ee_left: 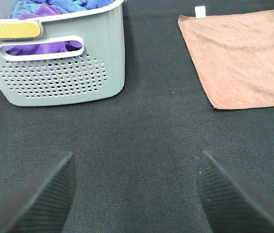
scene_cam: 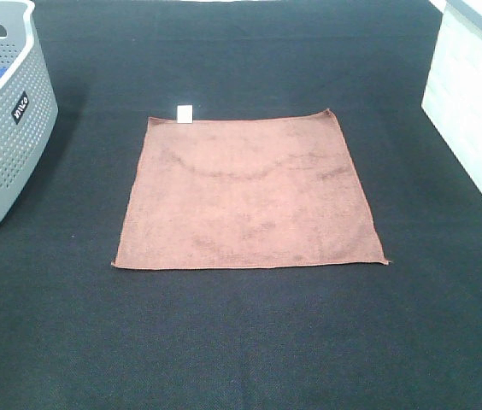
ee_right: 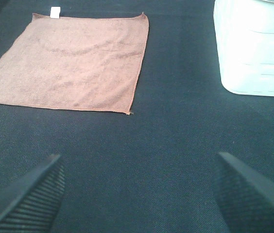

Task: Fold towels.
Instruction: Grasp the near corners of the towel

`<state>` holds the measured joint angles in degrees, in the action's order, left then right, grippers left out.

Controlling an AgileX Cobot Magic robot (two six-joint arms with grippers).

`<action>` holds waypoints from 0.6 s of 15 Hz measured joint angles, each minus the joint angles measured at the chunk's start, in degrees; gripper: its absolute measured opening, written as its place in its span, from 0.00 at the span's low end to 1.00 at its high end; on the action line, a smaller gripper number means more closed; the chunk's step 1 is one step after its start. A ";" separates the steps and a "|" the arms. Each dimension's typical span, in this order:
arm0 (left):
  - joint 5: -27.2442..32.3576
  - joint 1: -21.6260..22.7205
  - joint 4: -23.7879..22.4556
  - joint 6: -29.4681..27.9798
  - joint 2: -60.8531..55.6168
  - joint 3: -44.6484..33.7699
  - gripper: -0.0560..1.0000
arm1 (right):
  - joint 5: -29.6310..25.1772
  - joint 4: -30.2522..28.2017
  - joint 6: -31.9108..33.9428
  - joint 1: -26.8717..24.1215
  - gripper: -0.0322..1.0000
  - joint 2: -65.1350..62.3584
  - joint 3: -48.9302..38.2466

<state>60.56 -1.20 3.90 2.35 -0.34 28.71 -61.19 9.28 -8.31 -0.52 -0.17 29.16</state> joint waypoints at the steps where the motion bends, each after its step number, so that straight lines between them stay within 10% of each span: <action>1: 0.00 0.00 0.00 0.00 0.00 0.00 0.69 | 0.00 0.00 0.00 0.00 0.79 0.00 0.00; 6: -0.23 0.00 0.00 0.00 0.00 0.17 0.69 | 0.00 0.52 0.00 0.00 0.79 0.00 0.00; 9: -11.23 0.00 0.92 0.00 2.01 1.20 0.69 | 3.27 1.09 0.63 0.00 0.78 1.38 0.34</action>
<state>49.33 -1.20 4.81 2.35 1.66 29.91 -57.93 10.37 -7.68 -0.52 1.20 29.51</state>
